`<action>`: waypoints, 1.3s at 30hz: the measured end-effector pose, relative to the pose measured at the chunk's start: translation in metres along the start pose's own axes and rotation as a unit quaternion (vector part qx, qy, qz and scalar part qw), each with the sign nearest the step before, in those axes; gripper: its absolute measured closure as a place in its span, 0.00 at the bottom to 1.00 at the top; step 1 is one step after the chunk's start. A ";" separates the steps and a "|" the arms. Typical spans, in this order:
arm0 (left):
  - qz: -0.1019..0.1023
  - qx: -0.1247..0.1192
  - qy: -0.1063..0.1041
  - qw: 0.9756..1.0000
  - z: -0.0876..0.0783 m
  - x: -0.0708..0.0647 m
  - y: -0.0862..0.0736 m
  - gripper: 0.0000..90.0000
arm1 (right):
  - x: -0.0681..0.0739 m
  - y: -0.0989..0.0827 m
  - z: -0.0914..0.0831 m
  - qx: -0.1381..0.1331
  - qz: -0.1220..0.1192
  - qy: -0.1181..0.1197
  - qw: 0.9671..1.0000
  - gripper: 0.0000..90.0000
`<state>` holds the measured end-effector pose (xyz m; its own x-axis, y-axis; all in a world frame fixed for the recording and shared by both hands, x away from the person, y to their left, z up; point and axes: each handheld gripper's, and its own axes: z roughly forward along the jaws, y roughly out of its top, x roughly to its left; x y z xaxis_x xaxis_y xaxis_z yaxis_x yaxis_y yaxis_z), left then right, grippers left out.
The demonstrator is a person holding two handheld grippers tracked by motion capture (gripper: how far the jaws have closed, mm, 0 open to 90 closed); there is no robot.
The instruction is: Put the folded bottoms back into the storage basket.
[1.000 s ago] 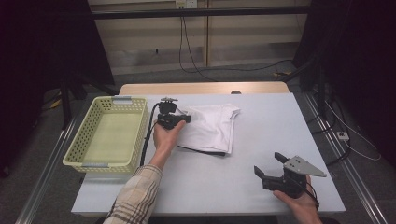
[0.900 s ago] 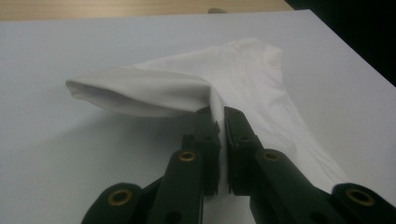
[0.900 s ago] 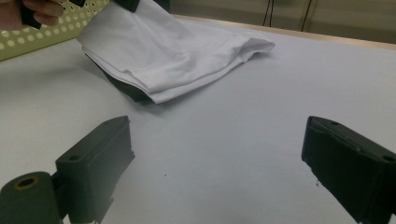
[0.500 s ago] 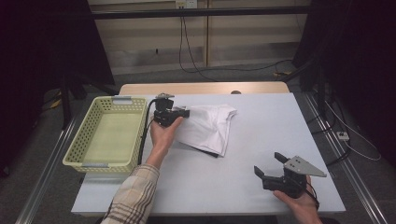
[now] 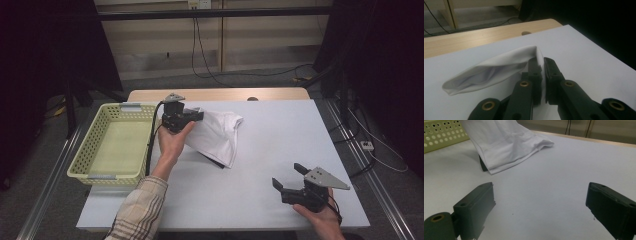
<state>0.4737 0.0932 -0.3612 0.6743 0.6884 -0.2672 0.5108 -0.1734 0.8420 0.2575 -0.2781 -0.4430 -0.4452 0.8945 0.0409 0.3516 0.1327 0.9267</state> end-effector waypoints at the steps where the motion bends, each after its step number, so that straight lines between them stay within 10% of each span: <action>1: 0.002 -0.003 -0.001 1.000 -0.002 -0.001 0.002 0.95 | 0.000 0.000 0.000 0.000 0.000 0.000 1.000 0.09; 13: 0.006 -0.040 -0.013 0.999 -0.026 0.000 0.014 0.95 | -0.001 0.000 0.000 0.001 0.001 0.000 1.000 0.08; 39: 0.087 -0.095 0.010 0.992 -0.089 -0.026 0.031 0.95 | -0.001 0.000 0.000 0.000 0.002 0.001 1.000 0.08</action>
<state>0.4246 0.1329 -0.2870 0.7315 0.6742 -0.1016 0.2759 -0.1565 0.9484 0.2576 -0.2788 -0.4429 -0.4450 0.8944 0.0455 0.3530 0.1285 0.9267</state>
